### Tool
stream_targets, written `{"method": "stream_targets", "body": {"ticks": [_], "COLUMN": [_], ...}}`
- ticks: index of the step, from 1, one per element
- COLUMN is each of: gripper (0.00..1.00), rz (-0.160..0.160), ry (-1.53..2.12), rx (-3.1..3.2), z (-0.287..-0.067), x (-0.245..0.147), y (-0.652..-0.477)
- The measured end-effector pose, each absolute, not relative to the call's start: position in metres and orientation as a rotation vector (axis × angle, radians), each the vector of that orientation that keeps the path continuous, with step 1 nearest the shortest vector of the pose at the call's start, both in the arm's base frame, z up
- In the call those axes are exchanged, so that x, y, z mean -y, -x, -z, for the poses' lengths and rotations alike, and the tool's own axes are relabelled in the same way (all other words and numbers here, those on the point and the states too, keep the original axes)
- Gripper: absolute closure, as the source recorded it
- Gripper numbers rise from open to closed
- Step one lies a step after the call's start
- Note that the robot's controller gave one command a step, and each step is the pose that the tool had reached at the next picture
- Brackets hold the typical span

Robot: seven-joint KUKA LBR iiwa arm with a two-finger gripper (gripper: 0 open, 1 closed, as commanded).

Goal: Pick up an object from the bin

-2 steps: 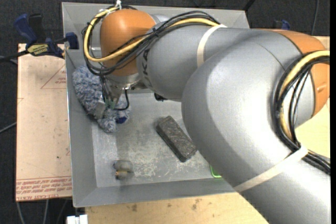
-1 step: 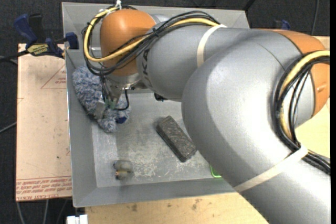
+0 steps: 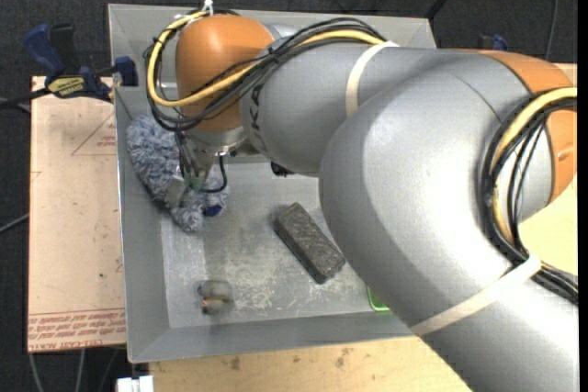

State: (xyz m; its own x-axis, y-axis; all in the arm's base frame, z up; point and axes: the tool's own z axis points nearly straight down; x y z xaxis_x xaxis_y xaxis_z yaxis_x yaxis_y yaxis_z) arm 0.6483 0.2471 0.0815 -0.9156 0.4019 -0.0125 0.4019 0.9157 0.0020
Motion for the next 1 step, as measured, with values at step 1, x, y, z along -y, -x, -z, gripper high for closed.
{"method": "stream_targets", "body": {"ticks": [1], "gripper": [1.0], "rz": [0.003], "ry": [-0.644], "rx": [-3.067], "z": [-0.0896], "x": [-0.2466], "y": [-0.6478]}}
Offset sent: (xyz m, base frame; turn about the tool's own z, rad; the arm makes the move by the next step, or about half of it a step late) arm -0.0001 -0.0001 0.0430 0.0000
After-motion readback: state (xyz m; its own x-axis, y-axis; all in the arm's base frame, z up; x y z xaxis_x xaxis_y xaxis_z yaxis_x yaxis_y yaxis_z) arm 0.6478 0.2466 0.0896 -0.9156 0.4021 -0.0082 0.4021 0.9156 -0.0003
